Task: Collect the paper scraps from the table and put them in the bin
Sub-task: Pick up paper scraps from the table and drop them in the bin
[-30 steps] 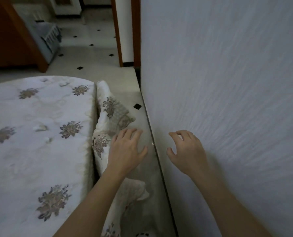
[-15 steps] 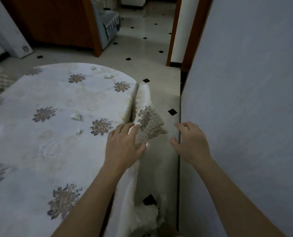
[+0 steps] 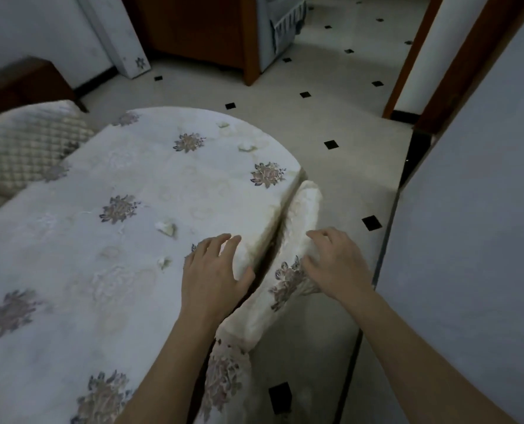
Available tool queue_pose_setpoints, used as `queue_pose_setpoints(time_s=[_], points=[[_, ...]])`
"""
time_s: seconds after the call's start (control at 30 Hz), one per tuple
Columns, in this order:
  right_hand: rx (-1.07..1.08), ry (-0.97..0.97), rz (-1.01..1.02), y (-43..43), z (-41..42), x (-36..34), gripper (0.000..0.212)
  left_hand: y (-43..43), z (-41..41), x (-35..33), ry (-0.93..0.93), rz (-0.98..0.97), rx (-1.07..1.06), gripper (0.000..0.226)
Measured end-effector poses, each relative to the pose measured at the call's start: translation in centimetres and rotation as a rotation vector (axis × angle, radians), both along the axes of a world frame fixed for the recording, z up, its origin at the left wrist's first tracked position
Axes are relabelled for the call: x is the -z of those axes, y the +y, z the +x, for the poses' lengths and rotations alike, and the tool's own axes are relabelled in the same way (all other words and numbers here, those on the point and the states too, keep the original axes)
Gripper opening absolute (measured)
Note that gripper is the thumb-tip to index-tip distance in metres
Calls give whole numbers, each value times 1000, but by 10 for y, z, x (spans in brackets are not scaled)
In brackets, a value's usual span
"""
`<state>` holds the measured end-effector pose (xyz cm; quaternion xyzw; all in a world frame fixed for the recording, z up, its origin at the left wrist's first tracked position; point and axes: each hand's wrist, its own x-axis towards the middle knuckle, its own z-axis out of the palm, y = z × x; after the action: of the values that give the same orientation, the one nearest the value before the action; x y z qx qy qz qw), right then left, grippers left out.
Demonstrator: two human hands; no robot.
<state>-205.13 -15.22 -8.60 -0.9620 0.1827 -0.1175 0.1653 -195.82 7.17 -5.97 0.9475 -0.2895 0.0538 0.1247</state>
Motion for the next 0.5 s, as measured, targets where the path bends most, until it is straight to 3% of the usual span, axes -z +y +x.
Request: queue_pose_setpoints(time_s=[0.5], points=[[-357, 70, -1, -10, 149, -16, 48, 8, 65, 11, 63, -18, -373, 57]])
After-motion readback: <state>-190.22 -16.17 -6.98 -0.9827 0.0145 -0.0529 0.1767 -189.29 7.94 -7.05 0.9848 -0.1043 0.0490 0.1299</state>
